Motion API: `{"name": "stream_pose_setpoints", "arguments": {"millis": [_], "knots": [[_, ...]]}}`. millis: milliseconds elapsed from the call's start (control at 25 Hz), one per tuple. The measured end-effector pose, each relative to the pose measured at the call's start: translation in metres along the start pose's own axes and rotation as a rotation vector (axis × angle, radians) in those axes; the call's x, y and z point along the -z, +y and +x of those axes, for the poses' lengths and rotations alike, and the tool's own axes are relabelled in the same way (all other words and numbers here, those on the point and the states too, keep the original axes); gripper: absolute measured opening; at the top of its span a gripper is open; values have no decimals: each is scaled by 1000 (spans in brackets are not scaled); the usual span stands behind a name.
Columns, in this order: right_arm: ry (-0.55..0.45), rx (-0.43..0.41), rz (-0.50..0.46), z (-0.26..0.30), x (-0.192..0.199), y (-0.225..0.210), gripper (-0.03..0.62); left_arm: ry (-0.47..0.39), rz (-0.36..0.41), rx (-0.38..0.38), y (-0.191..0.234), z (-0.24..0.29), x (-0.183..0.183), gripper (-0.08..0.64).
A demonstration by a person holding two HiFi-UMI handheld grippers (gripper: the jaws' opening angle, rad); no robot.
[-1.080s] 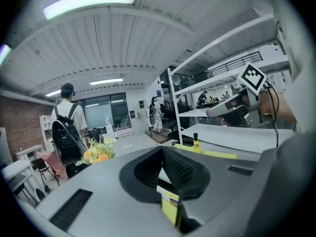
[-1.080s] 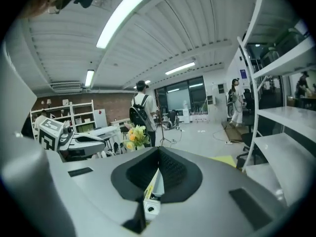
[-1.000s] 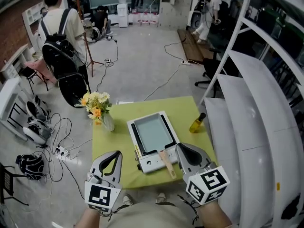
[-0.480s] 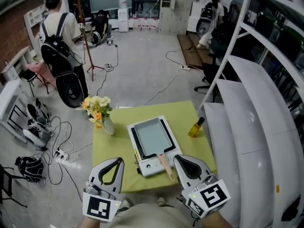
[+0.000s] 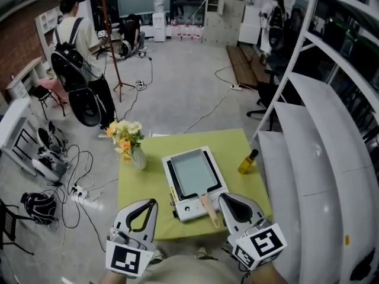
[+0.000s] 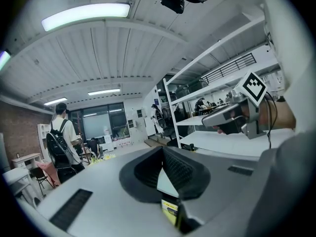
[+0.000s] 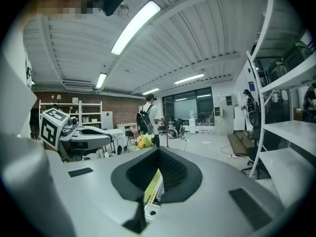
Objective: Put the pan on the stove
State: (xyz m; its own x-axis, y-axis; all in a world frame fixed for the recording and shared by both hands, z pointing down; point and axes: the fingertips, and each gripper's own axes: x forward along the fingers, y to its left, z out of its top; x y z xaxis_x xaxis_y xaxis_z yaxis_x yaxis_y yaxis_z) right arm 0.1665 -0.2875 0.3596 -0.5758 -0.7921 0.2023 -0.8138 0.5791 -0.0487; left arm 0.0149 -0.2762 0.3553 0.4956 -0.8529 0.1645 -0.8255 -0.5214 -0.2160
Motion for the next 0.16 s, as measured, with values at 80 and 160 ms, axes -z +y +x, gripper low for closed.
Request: {"name": "stream_pose_setpoints", "arguments": {"millis": [80, 160], "knots": [[1, 2, 0, 0, 0, -2, 5, 1, 6, 2, -1, 1, 0, 6], [2, 4, -1, 1, 1, -4, 5, 0, 12, 3, -2, 2, -1, 6]]}}
